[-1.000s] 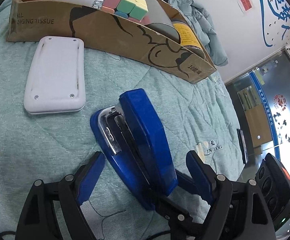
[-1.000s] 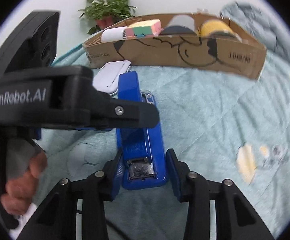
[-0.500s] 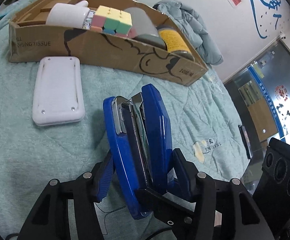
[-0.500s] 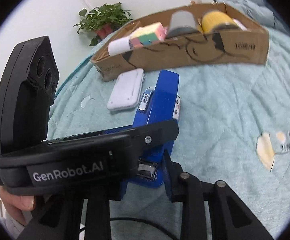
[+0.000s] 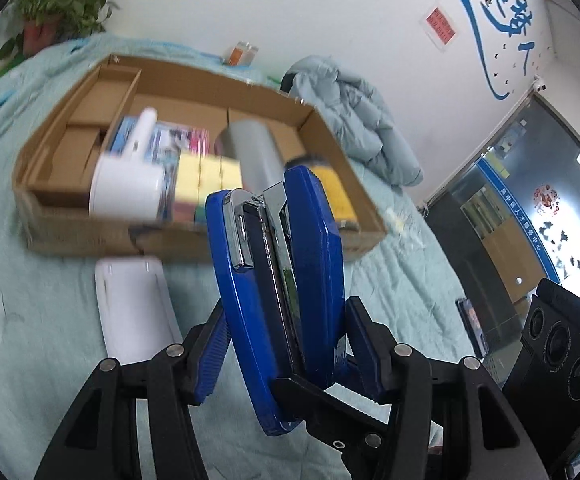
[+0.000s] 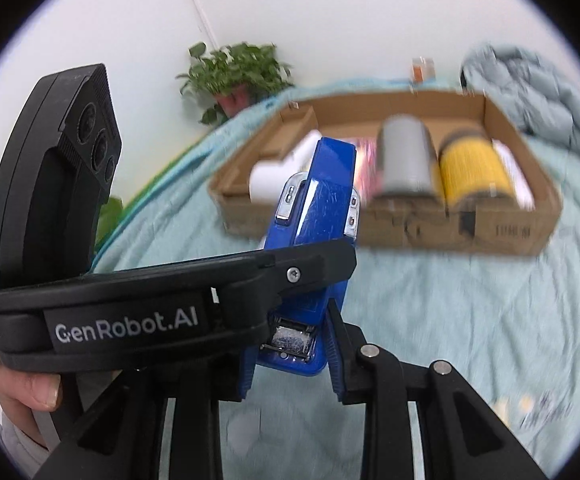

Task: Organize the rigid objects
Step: 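Carry the stapler into the box and stand it beside the fan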

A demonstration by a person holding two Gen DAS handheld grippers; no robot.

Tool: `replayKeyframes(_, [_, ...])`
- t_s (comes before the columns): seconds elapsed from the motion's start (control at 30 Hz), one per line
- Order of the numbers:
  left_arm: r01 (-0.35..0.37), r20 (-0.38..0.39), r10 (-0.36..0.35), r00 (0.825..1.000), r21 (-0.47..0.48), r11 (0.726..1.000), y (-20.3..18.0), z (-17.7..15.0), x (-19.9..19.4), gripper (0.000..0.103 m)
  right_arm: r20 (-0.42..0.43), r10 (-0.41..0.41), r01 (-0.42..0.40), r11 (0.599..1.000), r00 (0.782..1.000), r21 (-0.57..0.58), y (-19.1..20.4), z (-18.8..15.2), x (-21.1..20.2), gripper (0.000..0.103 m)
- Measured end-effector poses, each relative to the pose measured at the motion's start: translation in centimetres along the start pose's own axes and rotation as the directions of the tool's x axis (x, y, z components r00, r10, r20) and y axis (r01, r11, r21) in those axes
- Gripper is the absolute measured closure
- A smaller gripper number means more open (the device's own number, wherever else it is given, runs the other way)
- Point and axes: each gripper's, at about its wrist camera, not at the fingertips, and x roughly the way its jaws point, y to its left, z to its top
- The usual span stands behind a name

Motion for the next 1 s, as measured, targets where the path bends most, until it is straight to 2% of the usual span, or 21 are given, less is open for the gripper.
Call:
replayKeyframes(0.13, [-0.021,0.037,0.019,0.999,0.051,0.998,-0.3,4.3,-0.5,0.050,0.045,0.001,0.001,1.000,0.999,-0.031,0.0,3.5,-0.1,0.075])
replayKeyframes(0.4, [-0.020,0.015,0.019,1.000,0.068,0.997,1.5,14.8,2.2,0.050,0.053,-0.005,0.008,0.999,0.999,-0.050,-1.4,11.0,3.1,0.075])
replayKeyframes(0.53, [-0.019,-0.032,0.021,0.999,0.042,0.999,4.3,19.5,5.5,0.050,-0.013,0.001,-0.002,1.000,1.000,-0.029,-2.9,14.9,6.5,0.075])
replayKeyframes(0.63, [0.002,-0.092,-0.003,0.996,-0.006,1.000,7.2,21.7,8.8,0.050,-0.075,-0.001,0.001,1.000,0.997,-0.003,-4.2,16.5,9.4,0.075])
replayKeyframes(0.8, [-0.018,-0.169,0.009,0.986,-0.052,0.998,11.1,21.9,13.3,0.050,-0.163,0.006,0.002,0.999,0.987,0.048,-5.7,16.1,13.5,0.075])
replayKeyframes(0.9, [-0.018,-0.200,0.003,0.980,-0.074,0.997,12.6,21.2,15.0,0.050,-0.214,0.005,0.008,0.998,0.977,0.059,-6.1,15.6,15.0,0.075])
replayKeyframes(1.0, [-0.027,-0.220,0.014,0.975,-0.059,0.998,13.2,20.8,16.0,0.049,-0.236,-0.009,0.025,0.998,0.972,0.065,-6.3,14.9,15.7,0.075])
